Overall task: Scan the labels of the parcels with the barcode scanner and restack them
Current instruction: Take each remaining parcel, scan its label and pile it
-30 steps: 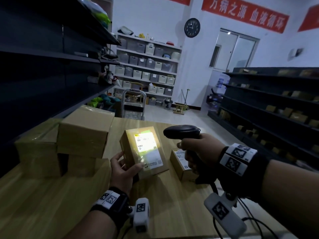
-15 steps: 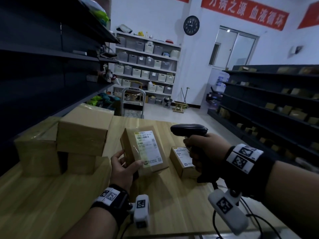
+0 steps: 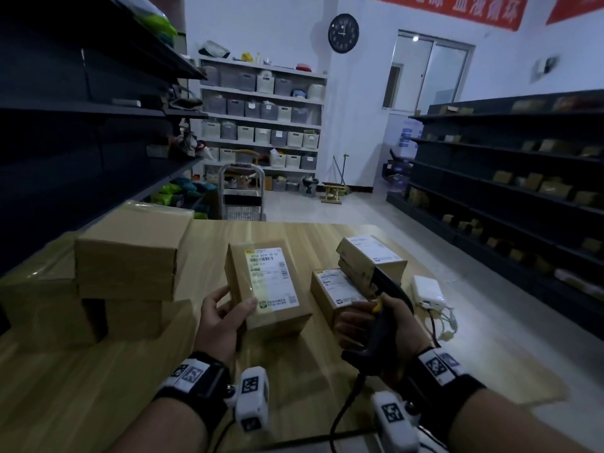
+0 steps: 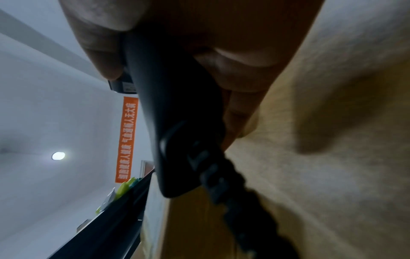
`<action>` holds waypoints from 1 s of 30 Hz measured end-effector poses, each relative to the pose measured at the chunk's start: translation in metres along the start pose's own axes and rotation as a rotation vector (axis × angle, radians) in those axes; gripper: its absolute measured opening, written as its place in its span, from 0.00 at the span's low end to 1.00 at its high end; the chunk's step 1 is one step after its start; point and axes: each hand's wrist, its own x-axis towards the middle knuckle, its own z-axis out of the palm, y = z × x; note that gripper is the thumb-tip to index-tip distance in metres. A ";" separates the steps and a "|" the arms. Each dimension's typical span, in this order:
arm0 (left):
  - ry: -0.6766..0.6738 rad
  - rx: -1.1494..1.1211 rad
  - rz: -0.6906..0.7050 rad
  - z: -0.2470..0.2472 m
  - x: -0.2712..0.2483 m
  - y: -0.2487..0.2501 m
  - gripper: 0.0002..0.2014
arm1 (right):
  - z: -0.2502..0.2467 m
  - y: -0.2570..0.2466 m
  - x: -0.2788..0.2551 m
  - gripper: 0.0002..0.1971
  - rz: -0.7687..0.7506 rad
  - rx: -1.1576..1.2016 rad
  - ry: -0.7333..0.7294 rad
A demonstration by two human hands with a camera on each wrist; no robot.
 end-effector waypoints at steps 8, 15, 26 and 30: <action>0.052 0.022 -0.029 0.006 0.000 -0.003 0.29 | -0.039 0.009 0.014 0.29 0.009 0.049 0.215; 0.066 0.153 -0.089 0.031 -0.007 0.004 0.29 | -0.049 0.004 0.021 0.30 0.006 0.129 0.267; 0.043 0.474 -0.186 0.072 0.026 0.012 0.28 | -0.048 0.002 0.022 0.29 0.016 0.159 0.275; 0.107 0.574 -0.116 0.078 0.004 0.019 0.32 | -0.045 0.000 0.024 0.28 0.037 0.143 0.283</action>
